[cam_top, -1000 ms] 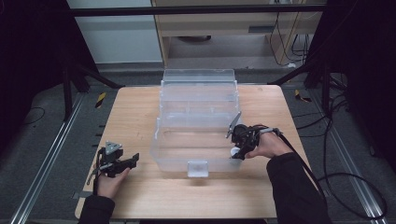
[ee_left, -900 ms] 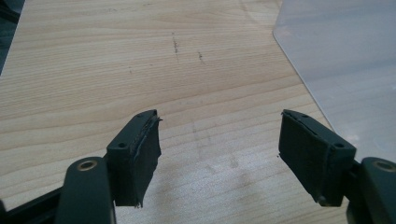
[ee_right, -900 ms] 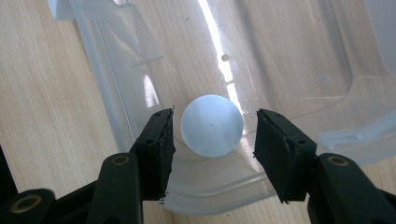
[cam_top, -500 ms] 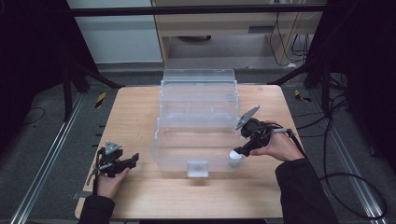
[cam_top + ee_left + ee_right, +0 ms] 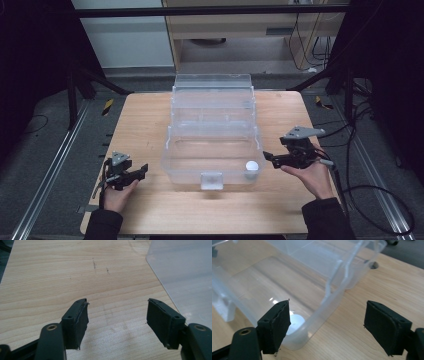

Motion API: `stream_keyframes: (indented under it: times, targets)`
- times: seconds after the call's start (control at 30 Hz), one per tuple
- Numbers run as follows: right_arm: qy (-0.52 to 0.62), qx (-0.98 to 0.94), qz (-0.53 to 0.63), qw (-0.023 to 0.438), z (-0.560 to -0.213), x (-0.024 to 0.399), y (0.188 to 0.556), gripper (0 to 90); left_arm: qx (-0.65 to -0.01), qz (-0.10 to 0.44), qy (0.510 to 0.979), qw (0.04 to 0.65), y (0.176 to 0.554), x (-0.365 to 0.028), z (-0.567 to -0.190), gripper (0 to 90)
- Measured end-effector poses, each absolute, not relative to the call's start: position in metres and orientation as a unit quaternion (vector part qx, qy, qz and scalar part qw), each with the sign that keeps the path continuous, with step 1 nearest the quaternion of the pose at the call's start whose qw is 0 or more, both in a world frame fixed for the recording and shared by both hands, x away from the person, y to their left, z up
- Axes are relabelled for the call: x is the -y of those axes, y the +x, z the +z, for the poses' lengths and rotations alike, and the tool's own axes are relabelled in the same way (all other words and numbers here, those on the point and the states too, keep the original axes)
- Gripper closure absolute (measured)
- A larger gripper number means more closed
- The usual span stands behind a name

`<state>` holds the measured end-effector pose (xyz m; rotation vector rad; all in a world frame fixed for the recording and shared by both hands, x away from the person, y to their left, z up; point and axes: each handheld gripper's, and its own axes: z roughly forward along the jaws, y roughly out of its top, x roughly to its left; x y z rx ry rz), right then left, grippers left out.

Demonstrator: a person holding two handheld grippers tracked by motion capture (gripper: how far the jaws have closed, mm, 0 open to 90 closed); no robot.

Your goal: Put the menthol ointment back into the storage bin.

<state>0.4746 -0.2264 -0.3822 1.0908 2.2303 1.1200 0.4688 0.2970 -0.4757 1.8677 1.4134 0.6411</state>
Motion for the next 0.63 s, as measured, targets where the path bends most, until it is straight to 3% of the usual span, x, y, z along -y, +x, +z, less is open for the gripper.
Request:
stream_keyframes:
  times: [0.27, 0.43, 0.63]
  targets:
    - [0.459, -0.727, 0.453, 0.235, -0.425, 0.263, 0.458, 31.6, -0.548, 0.242, 0.721, 0.347, 0.468, -0.298, -0.476, 40.5]
    - [0.481, -0.717, 0.438, 0.252, -0.449, 0.276, 0.459, 29.4, -0.549, 0.245, 0.721, 0.345, 0.467, -0.299, -0.477, 41.1]
    - [0.492, -0.728, 0.411, 0.241, -0.473, 0.279, 0.460, 24.7, -0.555, 0.251, 0.717, 0.340, 0.470, -0.302, -0.479, 36.5]
